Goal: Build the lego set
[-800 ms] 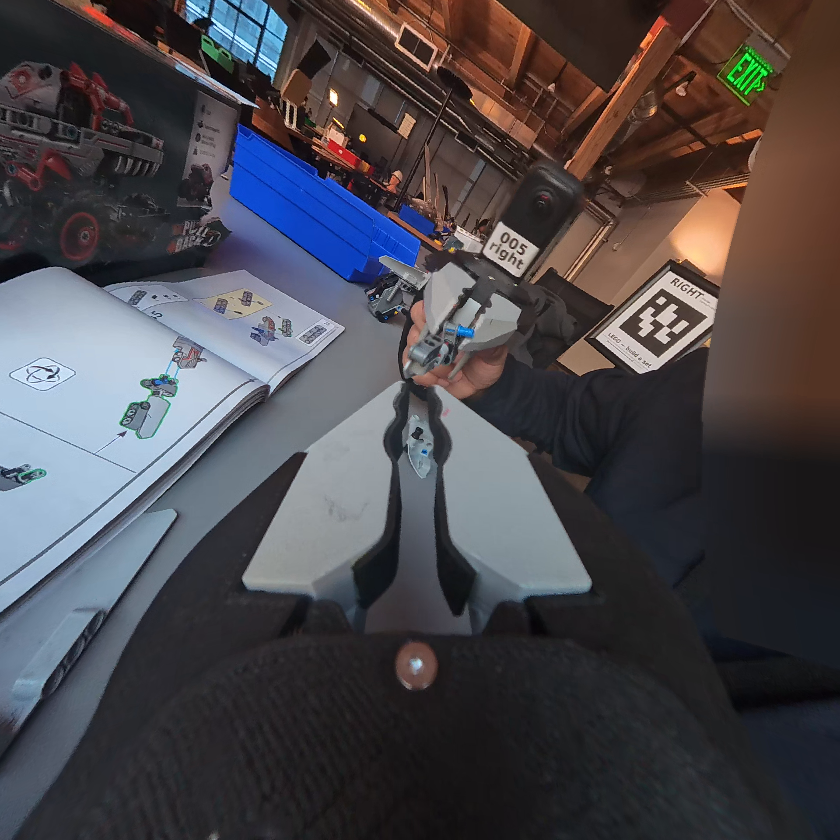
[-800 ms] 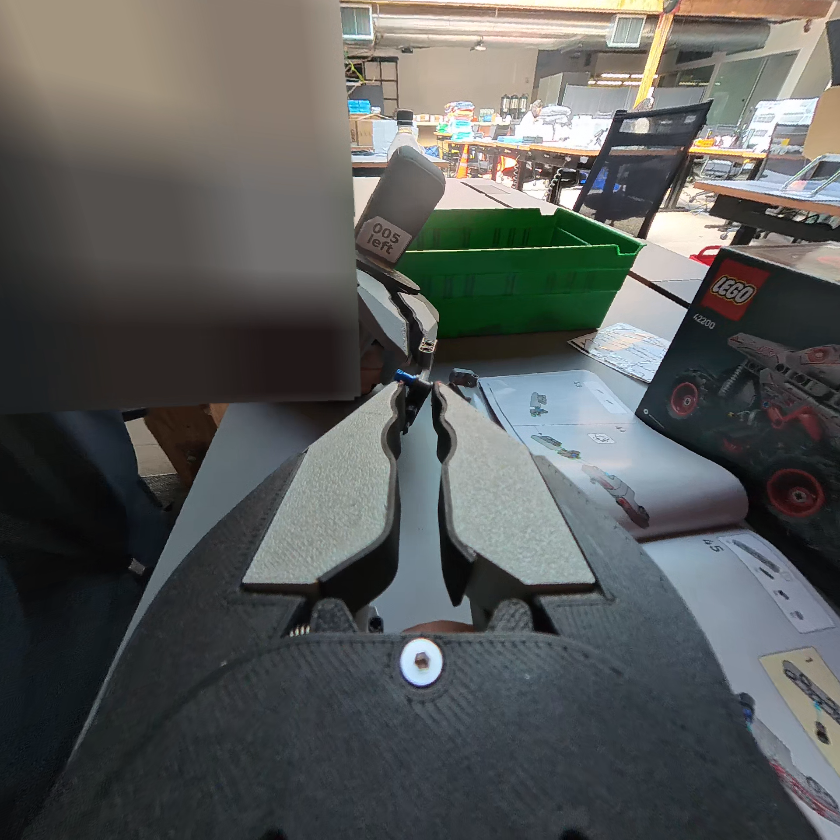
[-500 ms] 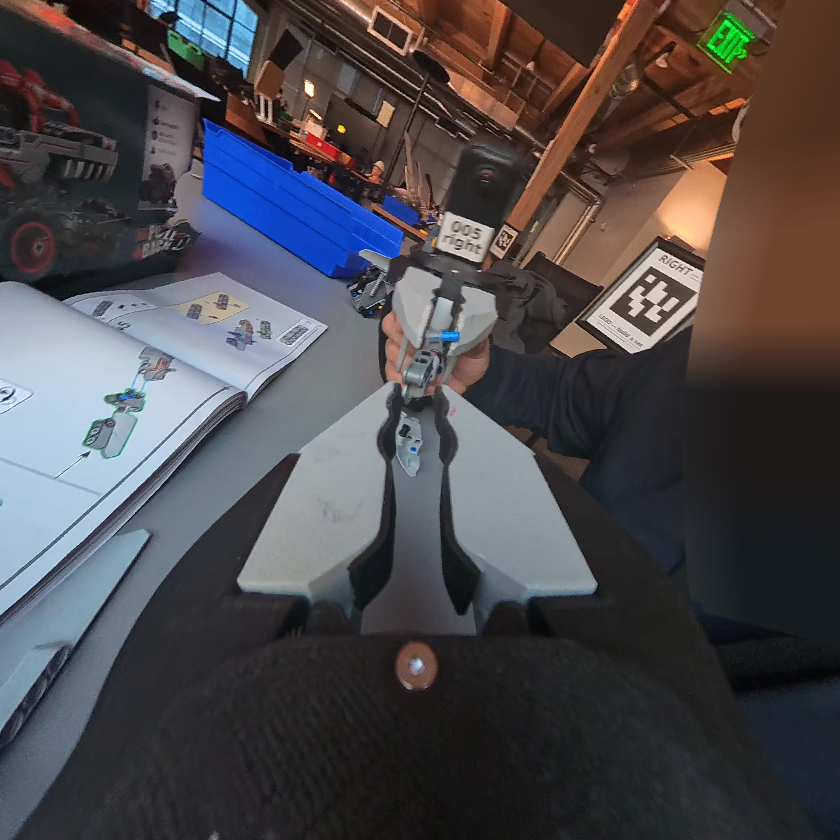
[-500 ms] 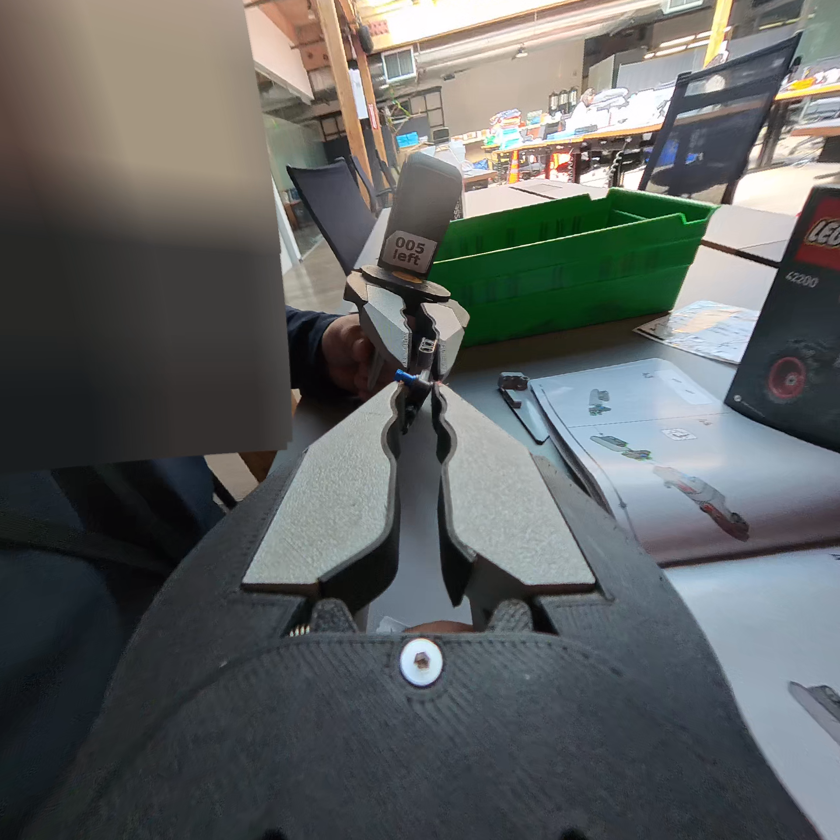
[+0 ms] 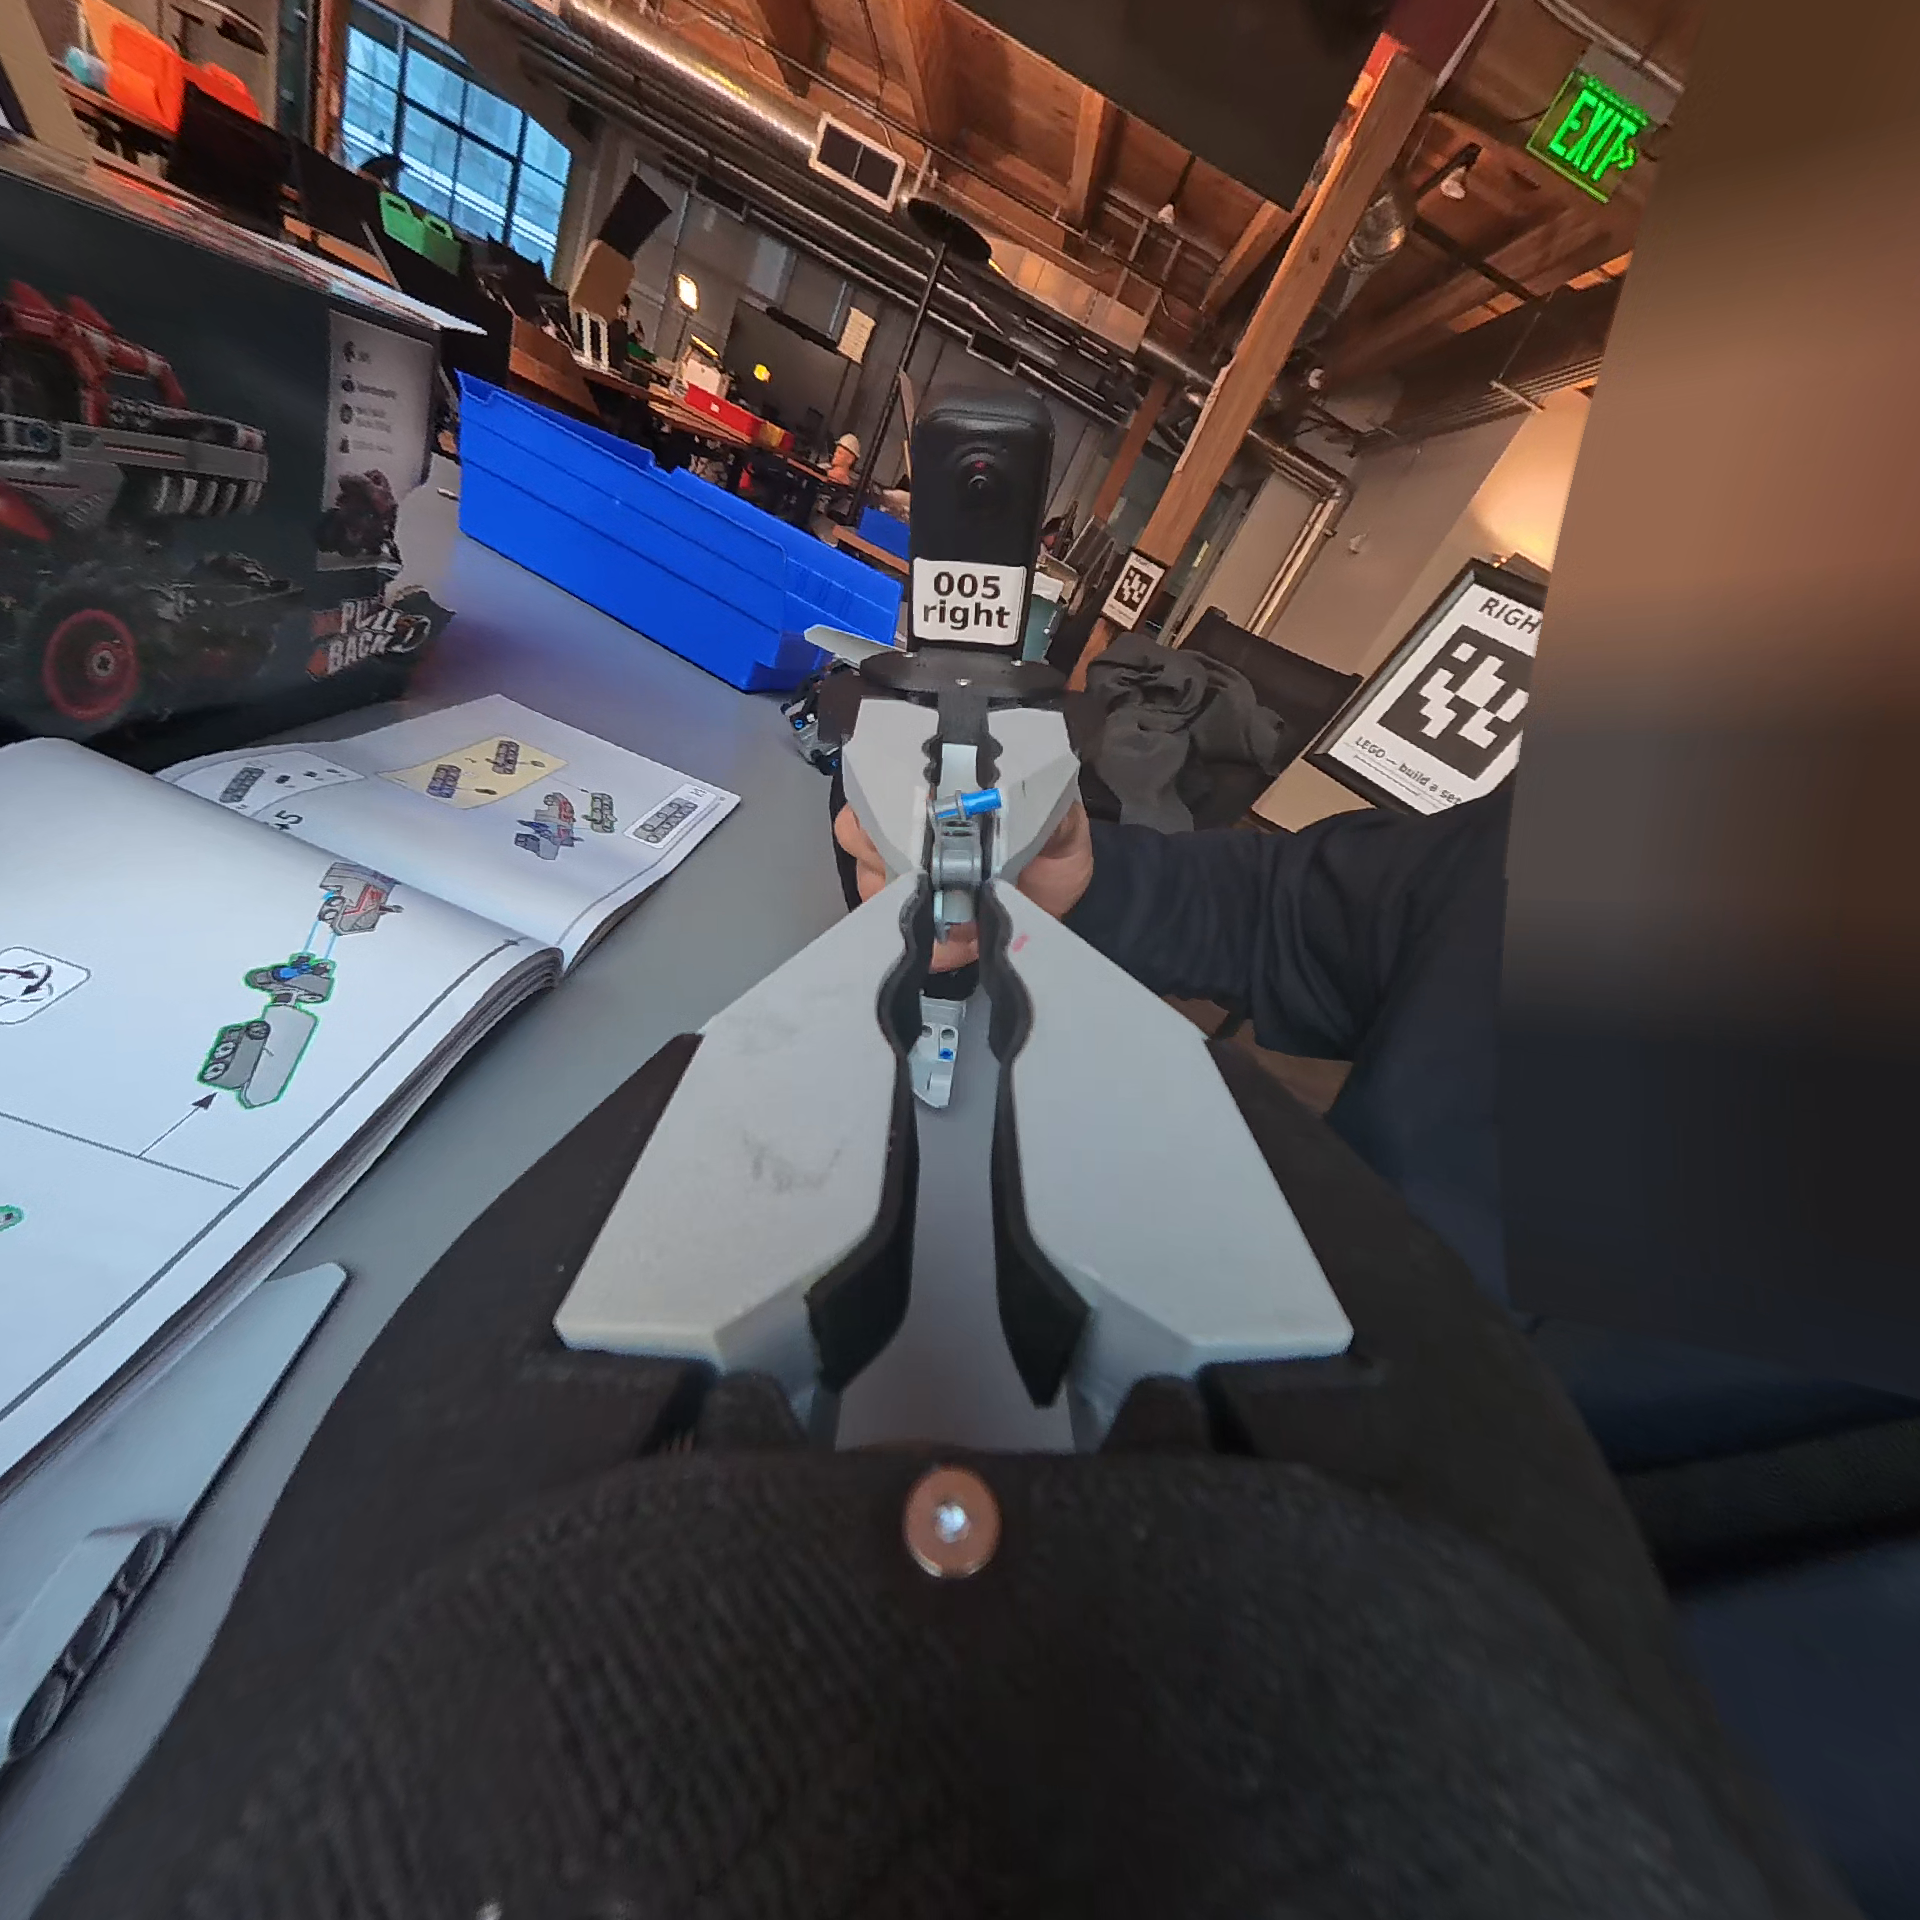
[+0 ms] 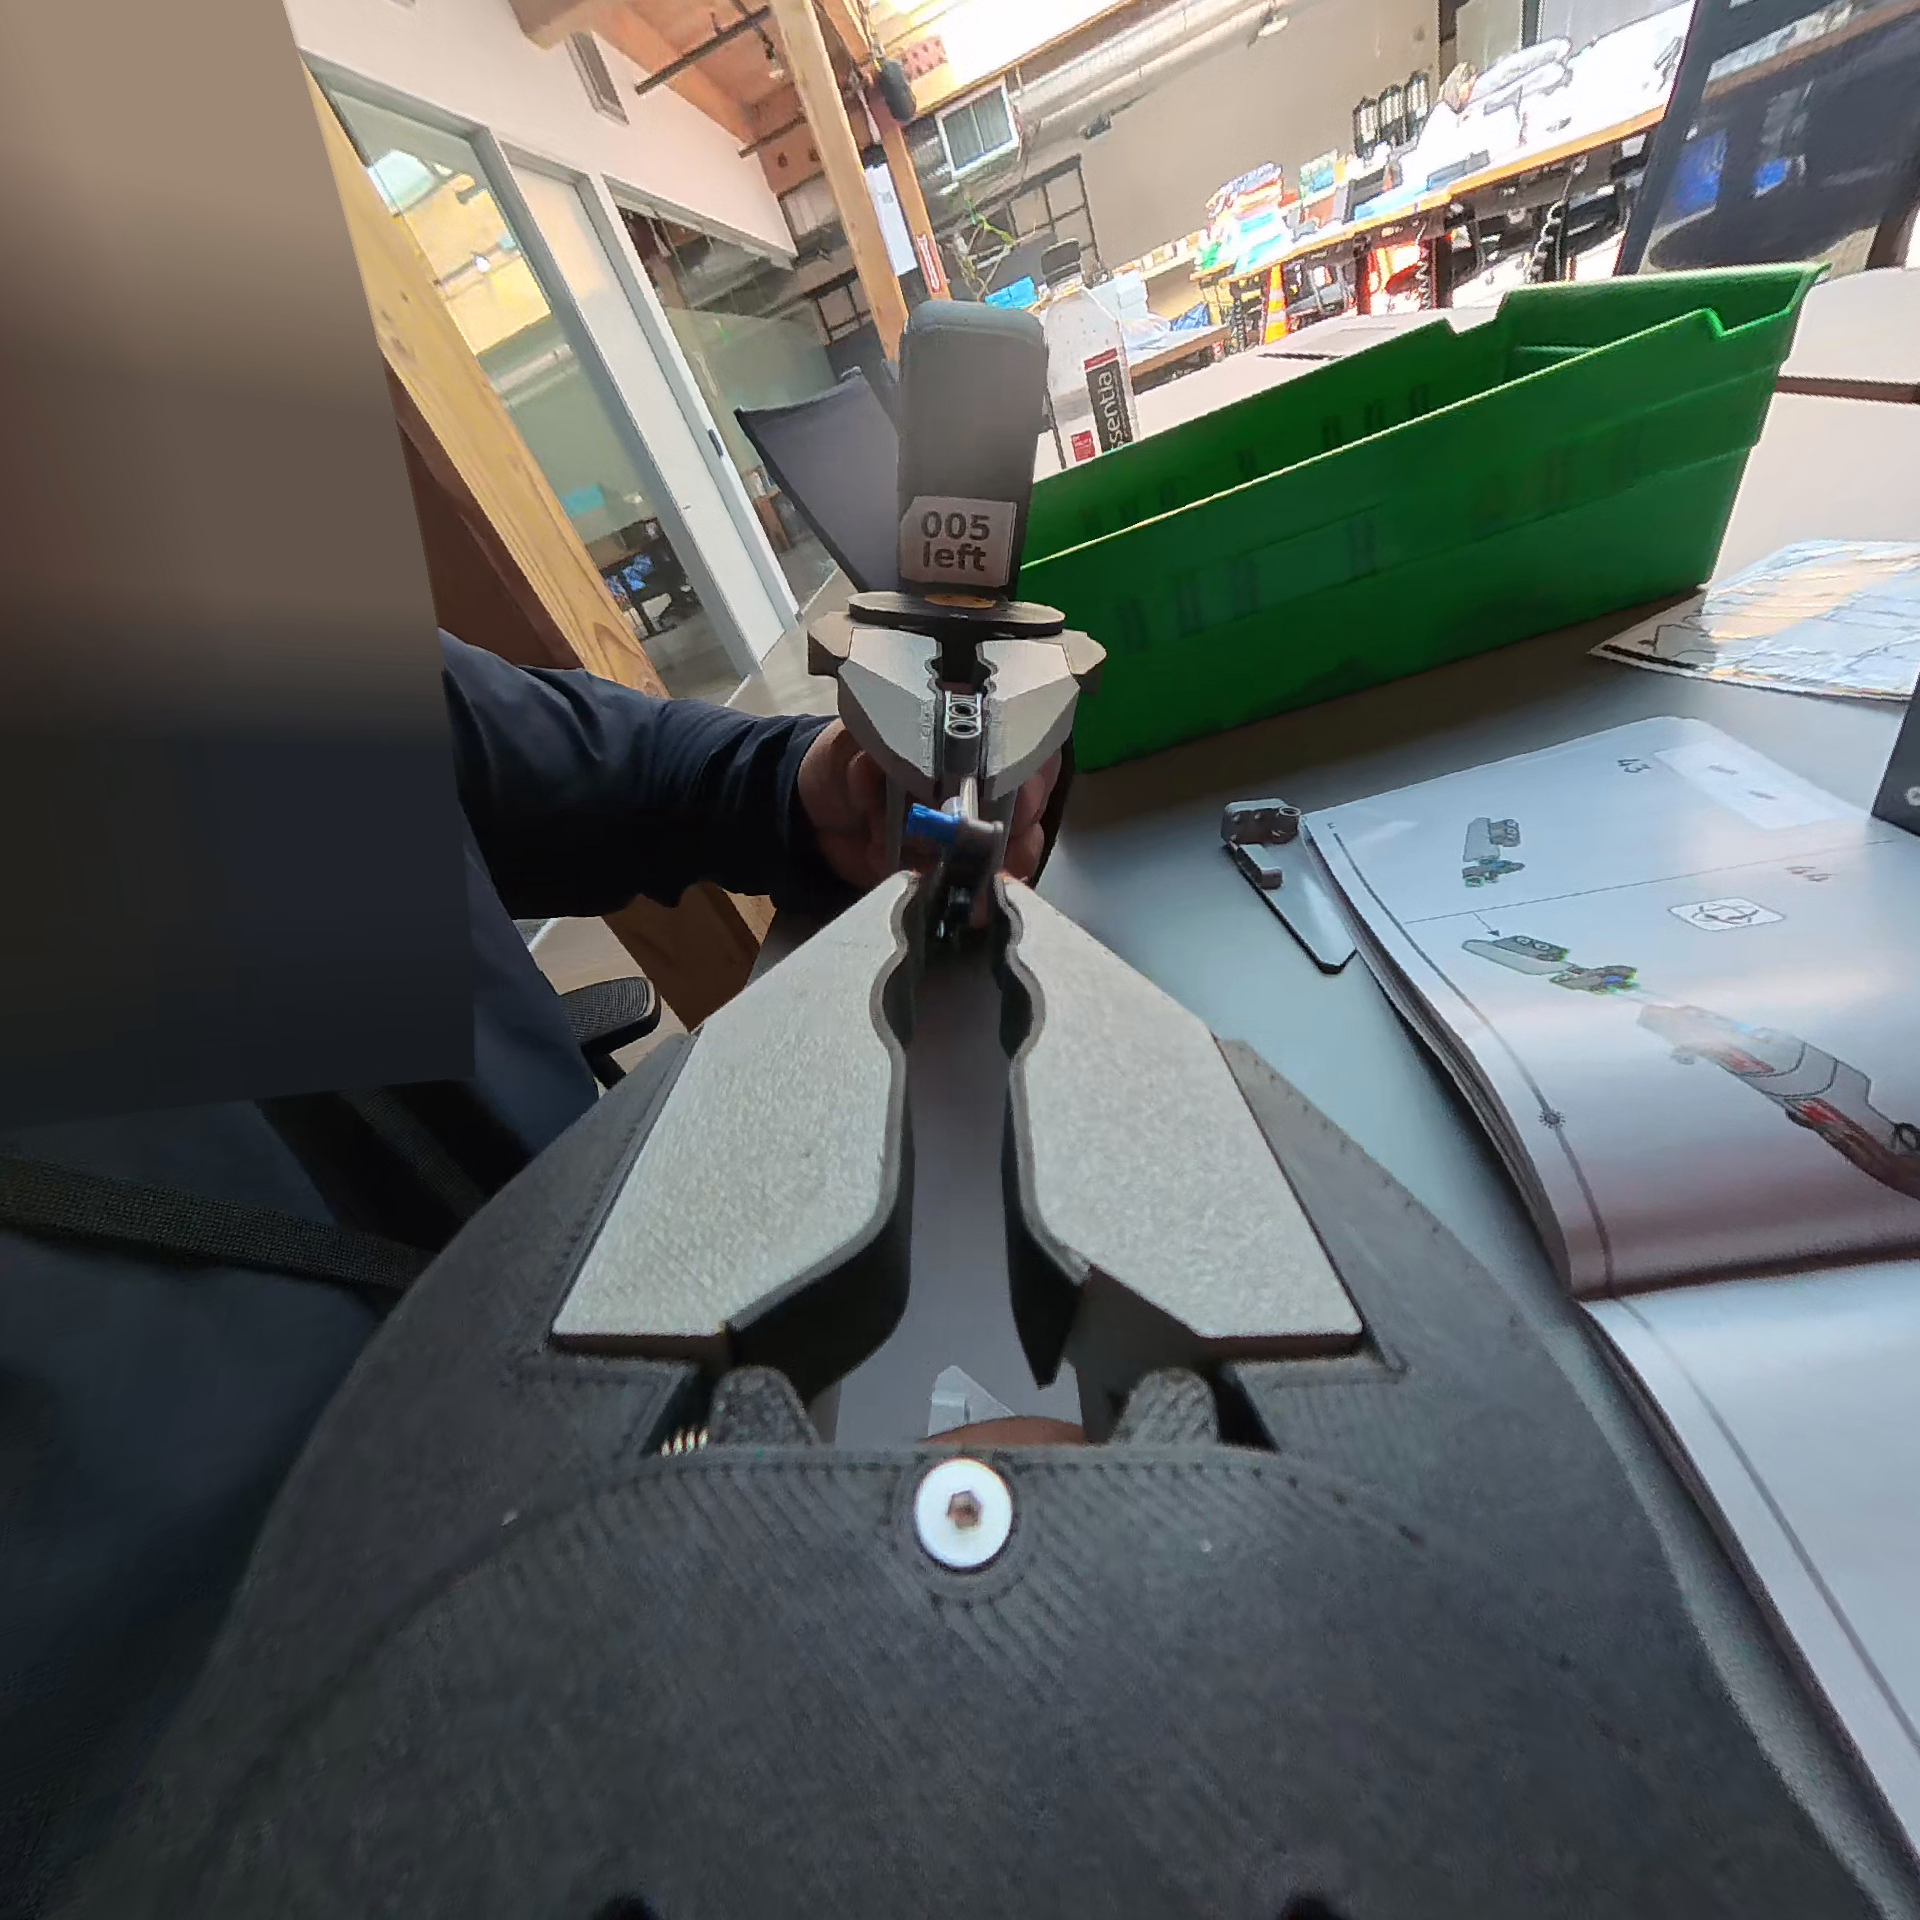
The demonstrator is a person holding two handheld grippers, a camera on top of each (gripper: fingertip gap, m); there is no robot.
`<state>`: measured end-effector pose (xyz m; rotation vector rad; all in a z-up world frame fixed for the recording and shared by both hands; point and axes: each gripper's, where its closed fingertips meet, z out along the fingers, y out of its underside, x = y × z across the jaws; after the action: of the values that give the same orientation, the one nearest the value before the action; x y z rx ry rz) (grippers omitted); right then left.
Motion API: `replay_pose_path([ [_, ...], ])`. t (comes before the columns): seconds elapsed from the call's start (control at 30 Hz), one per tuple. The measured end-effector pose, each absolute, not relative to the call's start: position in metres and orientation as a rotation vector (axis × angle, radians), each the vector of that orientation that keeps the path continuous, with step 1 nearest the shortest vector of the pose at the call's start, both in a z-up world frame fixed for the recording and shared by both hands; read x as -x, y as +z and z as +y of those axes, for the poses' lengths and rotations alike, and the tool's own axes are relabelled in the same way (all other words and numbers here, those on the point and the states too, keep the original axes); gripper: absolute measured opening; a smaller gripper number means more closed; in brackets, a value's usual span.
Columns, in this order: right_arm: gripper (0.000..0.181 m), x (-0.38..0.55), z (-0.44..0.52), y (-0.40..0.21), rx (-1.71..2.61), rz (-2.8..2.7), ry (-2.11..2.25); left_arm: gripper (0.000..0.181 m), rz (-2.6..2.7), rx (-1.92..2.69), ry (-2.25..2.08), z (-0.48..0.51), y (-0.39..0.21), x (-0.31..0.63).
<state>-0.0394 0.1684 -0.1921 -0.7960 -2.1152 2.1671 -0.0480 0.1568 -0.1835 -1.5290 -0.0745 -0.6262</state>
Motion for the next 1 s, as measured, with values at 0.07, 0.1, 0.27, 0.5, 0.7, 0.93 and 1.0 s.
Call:
replay_pose_path([
  [0.07,0.008,0.0395,0.1677,-0.1929,0.801,-2.120,2.171,0.005,-0.073,1.534,-0.624,0.1573,-0.1839,0.0477],
  [0.1,0.008,0.0394,0.1675,-0.1921,0.797,-2.117,2.176,0.005,-0.070,1.538,-0.622,0.1577,-0.1842,0.0470],
  [0.27,0.007,0.0388,0.1671,-0.1907,0.793,-2.117,2.191,0.005,-0.052,1.544,-0.588,0.1589,-0.1841,0.0447],
  [0.5,0.007,0.0367,0.1671,-0.1876,0.790,-2.113,2.234,0.005,-0.035,1.547,-0.593,0.1587,-0.1840,0.0419],
  [0.7,0.006,0.0363,0.1681,-0.1872,0.774,-2.116,2.222,0.006,-0.032,1.555,-0.597,0.1594,-0.1849,0.0410],
  [0.93,0.006,0.0369,0.1686,-0.1887,0.793,-2.121,2.224,0.005,-0.037,1.561,-0.594,0.1599,-0.1858,0.0412],
  [1.0,0.006,0.0372,0.1687,-0.1889,0.790,-2.120,2.215,0.005,-0.041,1.562,-0.601,0.1599,-0.1861,0.0414],
])
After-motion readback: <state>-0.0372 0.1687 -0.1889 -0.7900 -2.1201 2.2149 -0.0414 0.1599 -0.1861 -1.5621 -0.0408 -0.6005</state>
